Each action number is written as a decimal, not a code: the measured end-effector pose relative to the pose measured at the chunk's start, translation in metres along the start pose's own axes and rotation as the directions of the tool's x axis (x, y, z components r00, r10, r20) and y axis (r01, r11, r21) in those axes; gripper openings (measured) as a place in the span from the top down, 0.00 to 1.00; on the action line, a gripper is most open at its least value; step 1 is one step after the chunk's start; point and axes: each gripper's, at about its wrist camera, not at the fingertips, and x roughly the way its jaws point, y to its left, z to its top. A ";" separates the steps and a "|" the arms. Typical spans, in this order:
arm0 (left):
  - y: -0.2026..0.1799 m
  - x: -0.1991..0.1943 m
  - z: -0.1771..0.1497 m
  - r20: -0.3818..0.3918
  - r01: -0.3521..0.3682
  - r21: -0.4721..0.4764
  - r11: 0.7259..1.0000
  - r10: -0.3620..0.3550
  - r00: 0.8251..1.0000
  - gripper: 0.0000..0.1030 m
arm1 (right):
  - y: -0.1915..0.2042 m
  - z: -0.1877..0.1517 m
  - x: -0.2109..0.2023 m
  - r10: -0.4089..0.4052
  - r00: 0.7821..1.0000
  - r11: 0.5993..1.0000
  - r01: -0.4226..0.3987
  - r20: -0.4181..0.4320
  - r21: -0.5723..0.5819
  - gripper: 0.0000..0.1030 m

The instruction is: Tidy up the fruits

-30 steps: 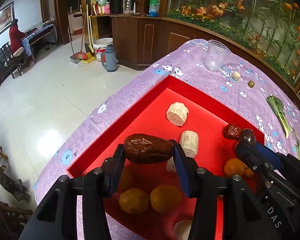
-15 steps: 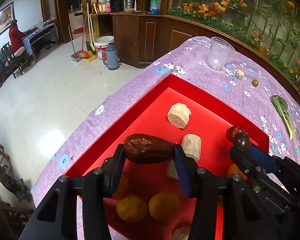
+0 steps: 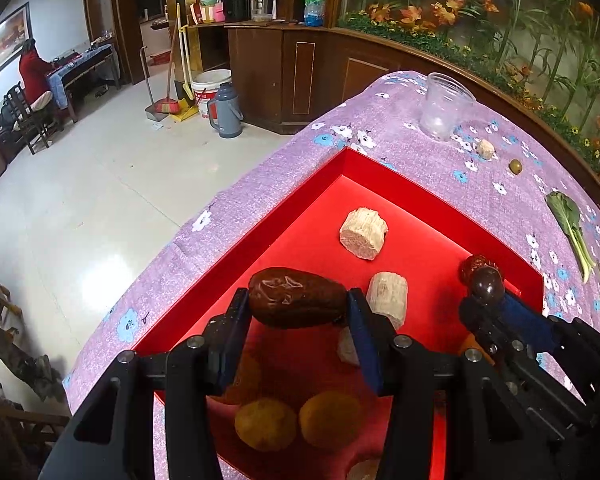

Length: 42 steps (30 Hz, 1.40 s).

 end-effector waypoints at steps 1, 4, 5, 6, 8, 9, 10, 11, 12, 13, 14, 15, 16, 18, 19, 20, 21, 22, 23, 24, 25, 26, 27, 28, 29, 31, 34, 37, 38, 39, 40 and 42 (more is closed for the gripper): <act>0.000 0.000 0.000 0.001 0.000 0.001 1.000 0.000 1.000 0.54 | 0.000 0.000 0.000 -0.002 1.000 1.000 0.002 0.001 -0.001 0.73; 0.000 0.001 0.000 0.002 0.004 0.000 1.000 -0.004 1.000 0.54 | 0.000 0.001 0.000 -0.003 1.000 1.000 0.003 0.002 -0.001 0.73; 0.001 0.001 0.000 0.003 0.003 0.001 1.000 -0.003 1.000 0.54 | 0.000 0.001 0.000 -0.004 1.000 1.000 0.004 0.001 -0.001 0.73; 0.001 0.000 0.000 0.003 0.006 0.000 1.000 -0.006 1.000 0.54 | 0.000 0.000 0.001 -0.003 1.000 1.000 0.003 0.000 -0.001 0.73; 0.001 0.000 0.000 0.005 0.006 0.000 1.000 -0.006 1.000 0.54 | 0.000 0.000 0.001 -0.004 1.000 1.000 0.004 -0.002 -0.002 0.73; 0.001 -0.001 0.001 0.007 0.007 -0.001 1.000 -0.007 1.000 0.54 | 0.000 0.001 0.001 -0.003 1.000 1.000 0.003 -0.002 -0.001 0.73; 0.001 -0.001 0.001 0.007 0.009 -0.002 1.000 -0.009 1.000 0.54 | 0.000 0.001 0.000 -0.004 1.000 1.000 0.004 -0.001 -0.001 0.73; 0.002 -0.003 0.001 0.009 0.011 -0.002 1.000 -0.011 1.000 0.54 | 0.000 0.001 0.000 -0.005 1.000 1.000 0.005 0.001 -0.001 0.73; 0.001 -0.005 0.002 0.013 0.012 -0.003 1.000 -0.012 1.000 0.54 | 0.000 0.002 0.000 -0.004 1.000 1.000 0.004 0.002 -0.001 0.73; 0.001 -0.007 0.002 0.020 0.012 -0.002 1.000 -0.012 1.000 0.54 | 0.001 0.002 0.000 -0.003 1.000 1.000 0.003 0.004 -0.002 0.73; 0.001 -0.008 0.003 0.021 0.010 -0.003 1.000 -0.010 1.000 0.54 | 0.001 0.002 -0.001 -0.003 1.000 1.000 0.003 0.007 -0.003 0.73; 0.001 -0.008 0.004 0.020 0.009 -0.005 1.000 -0.009 1.000 0.54 | 0.002 0.003 -0.001 -0.002 1.000 1.000 0.002 0.007 -0.005 0.73; 0.001 -0.007 0.005 0.016 0.011 -0.008 1.000 -0.011 1.000 0.54 | 0.002 0.003 0.000 -0.004 1.000 1.000 0.004 0.005 -0.006 0.73; 0.002 -0.004 0.005 0.009 0.011 -0.006 1.000 -0.011 1.000 0.54 | 0.001 0.003 0.003 -0.007 1.000 1.000 0.007 -0.001 -0.004 0.73; 0.001 -0.003 0.004 0.005 0.002 -0.005 1.000 -0.002 1.000 0.54 | 0.000 0.003 0.004 -0.008 1.000 1.000 0.008 -0.005 -0.003 0.73; 0.001 -0.003 0.005 0.004 0.000 -0.007 1.000 0.000 1.000 0.54 | 0.000 0.003 0.005 -0.005 1.000 1.000 0.005 -0.012 -0.002 0.73; 0.001 -0.003 0.004 0.004 0.000 -0.007 1.000 0.000 1.000 0.54 | 0.000 0.002 0.005 -0.004 1.000 1.000 0.003 -0.010 -0.002 0.73; 0.001 -0.003 0.004 0.002 -0.003 -0.006 1.000 0.003 1.000 0.54 | 0.000 0.001 0.004 -0.005 1.000 1.000 0.005 -0.004 -0.003 0.73; 0.002 -0.002 0.004 0.002 -0.005 -0.006 1.000 0.005 1.000 0.54 | 0.000 0.002 0.002 -0.005 1.000 1.000 0.005 -0.001 -0.004 0.73; 0.002 -0.002 0.004 -0.001 -0.007 -0.007 1.000 0.007 1.000 0.54 | 0.000 0.002 0.002 -0.003 1.000 1.000 0.003 -0.001 -0.004 0.73; 0.002 -0.001 0.004 -0.006 -0.008 -0.007 1.000 0.008 1.000 0.54 | 0.000 0.001 0.001 -0.006 1.000 1.000 0.006 0.000 -0.006 0.73; 0.002 0.000 0.003 -0.014 -0.010 -0.007 1.000 0.010 1.000 0.53 | 0.000 0.001 0.000 -0.010 1.000 1.000 0.010 -0.002 -0.008 0.73; 0.003 0.001 0.003 -0.025 -0.017 -0.010 1.000 0.017 1.000 0.53 | 0.000 0.001 -0.001 -0.011 1.000 1.000 0.011 -0.003 -0.007 0.73; 0.004 0.002 0.002 -0.034 -0.023 -0.015 1.000 0.023 0.999 0.53 | -0.001 0.000 -0.001 -0.012 1.000 1.000 0.012 -0.007 -0.006 0.70; 0.004 0.002 0.001 -0.041 -0.024 -0.018 1.000 0.023 0.999 0.53 | -0.002 0.000 -0.001 -0.014 1.000 1.000 0.014 -0.014 -0.006 0.64; 0.004 0.001 0.000 -0.043 -0.027 -0.013 1.000 0.026 0.999 0.44 | -0.001 -0.002 -0.003 -0.012 1.000 1.000 0.012 -0.014 -0.012 0.63; 0.005 -0.003 -0.002 -0.041 -0.057 -0.013 0.998 0.056 0.998 0.30 | -0.004 -0.004 -0.007 -0.035 0.999 0.999 0.035 -0.019 -0.006 0.53; 0.009 -0.011 -0.004 -0.036 -0.045 -0.030 0.999 0.044 0.998 0.23 | -0.011 -0.005 -0.017 -0.029 1.000 0.999 0.029 0.000 0.024 0.43; 0.008 -0.015 -0.005 -0.030 -0.043 -0.025 0.999 0.043 0.999 0.23 | -0.012 -0.004 -0.023 -0.033 0.999 0.999 0.033 0.013 0.032 0.41; 0.007 -0.019 -0.006 -0.026 -0.043 -0.021 0.999 0.043 0.999 0.23 | -0.013 -0.004 -0.028 -0.035 0.999 0.999 0.034 0.021 0.035 0.41; 0.006 -0.022 -0.007 -0.020 -0.042 -0.020 0.999 0.042 0.999 0.23 | -0.012 -0.004 -0.033 -0.035 0.999 0.999 0.034 0.031 0.033 0.41; 0.004 -0.030 -0.010 -0.007 -0.030 -0.014 0.999 0.030 1.000 0.23 | -0.011 -0.005 -0.043 -0.036 0.998 0.999 0.034 0.052 0.030 0.40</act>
